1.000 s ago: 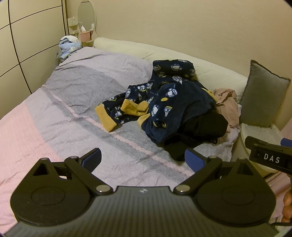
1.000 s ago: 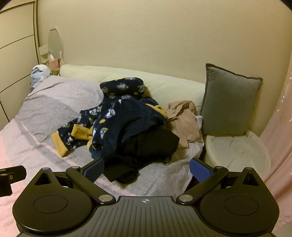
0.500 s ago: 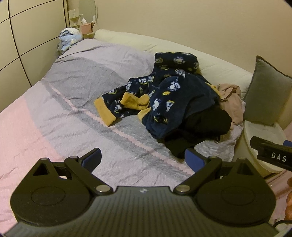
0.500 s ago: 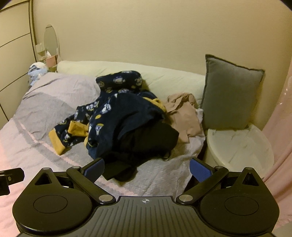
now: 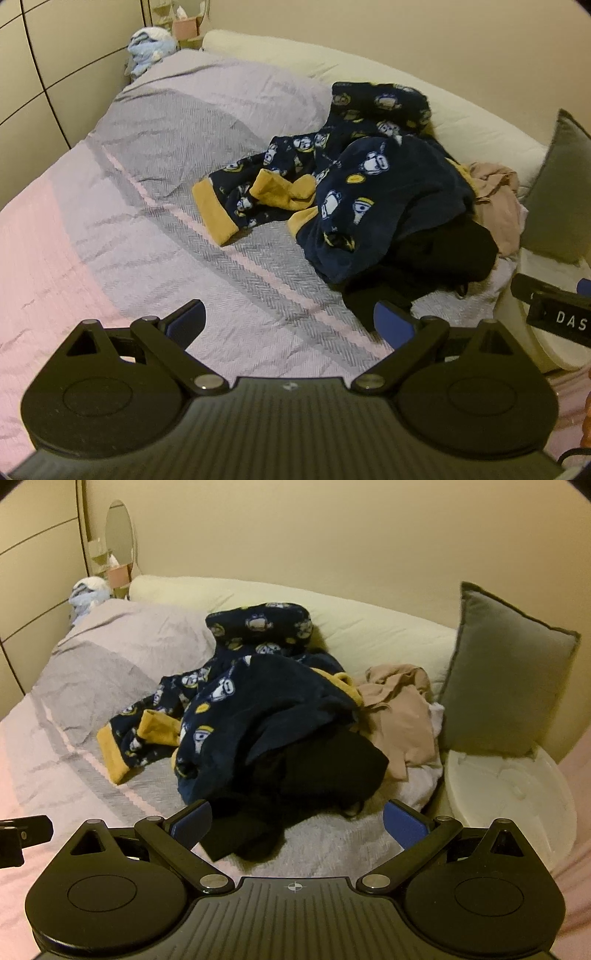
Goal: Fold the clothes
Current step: 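Reach both grippers into the navy pajama pants on the pile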
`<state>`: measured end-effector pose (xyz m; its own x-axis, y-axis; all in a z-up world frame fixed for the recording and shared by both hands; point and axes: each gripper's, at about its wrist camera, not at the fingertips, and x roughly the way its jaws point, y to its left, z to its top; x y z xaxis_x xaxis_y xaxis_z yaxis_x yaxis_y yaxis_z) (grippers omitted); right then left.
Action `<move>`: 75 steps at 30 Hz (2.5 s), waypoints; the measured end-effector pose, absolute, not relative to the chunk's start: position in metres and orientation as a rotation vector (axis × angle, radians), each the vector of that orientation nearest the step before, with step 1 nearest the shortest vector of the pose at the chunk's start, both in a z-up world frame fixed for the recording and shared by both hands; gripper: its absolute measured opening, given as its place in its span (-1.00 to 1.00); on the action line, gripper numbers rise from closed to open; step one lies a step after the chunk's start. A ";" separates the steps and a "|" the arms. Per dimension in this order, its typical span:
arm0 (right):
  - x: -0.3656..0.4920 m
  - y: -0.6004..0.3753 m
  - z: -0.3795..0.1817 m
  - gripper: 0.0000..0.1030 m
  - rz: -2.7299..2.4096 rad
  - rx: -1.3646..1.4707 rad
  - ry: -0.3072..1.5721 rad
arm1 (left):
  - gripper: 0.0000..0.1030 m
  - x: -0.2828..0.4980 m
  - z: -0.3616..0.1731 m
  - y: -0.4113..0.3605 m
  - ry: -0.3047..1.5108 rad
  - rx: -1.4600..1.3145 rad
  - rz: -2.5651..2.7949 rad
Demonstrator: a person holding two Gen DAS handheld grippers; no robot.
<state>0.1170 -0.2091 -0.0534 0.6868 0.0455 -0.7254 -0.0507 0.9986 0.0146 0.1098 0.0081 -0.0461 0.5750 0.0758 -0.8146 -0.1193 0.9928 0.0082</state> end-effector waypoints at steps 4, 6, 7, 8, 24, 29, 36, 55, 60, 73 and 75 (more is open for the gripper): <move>0.157 -0.210 -0.058 0.98 0.072 -0.042 0.820 | 0.87 0.145 -0.051 0.003 0.970 -0.057 0.132; 0.177 -0.211 -0.060 0.98 0.076 -0.056 0.829 | 0.87 0.162 -0.054 0.000 0.982 -0.063 0.137; 0.187 -0.212 -0.061 0.98 0.082 -0.062 0.833 | 0.87 0.170 -0.055 -0.002 0.987 -0.065 0.139; 0.195 -0.213 -0.062 0.98 0.087 -0.066 0.836 | 0.87 0.177 -0.056 -0.004 0.991 -0.067 0.141; 0.300 -0.239 -0.083 0.98 0.078 -0.091 0.895 | 0.86 0.285 -0.089 -0.032 1.060 -0.061 0.123; 0.327 -0.241 -0.089 0.98 0.083 -0.088 0.904 | 0.86 0.307 -0.097 -0.032 1.054 -0.064 0.118; 0.363 -0.238 -0.100 0.98 0.100 -0.091 0.892 | 0.79 0.339 -0.121 -0.015 1.064 -0.093 0.150; 0.514 -0.226 -0.146 0.83 0.164 -0.129 0.831 | 0.61 0.464 -0.215 0.037 1.043 -0.080 0.243; 0.537 -0.219 -0.160 0.83 0.173 -0.132 0.828 | 0.61 0.485 -0.249 0.057 1.033 -0.099 0.277; 0.542 -0.229 -0.182 0.84 0.115 -0.112 0.900 | -0.81 0.518 -0.336 0.115 1.049 -0.243 0.409; 0.538 -0.228 -0.177 0.83 0.110 -0.122 0.898 | -0.83 0.494 -0.322 0.127 0.962 -0.349 0.444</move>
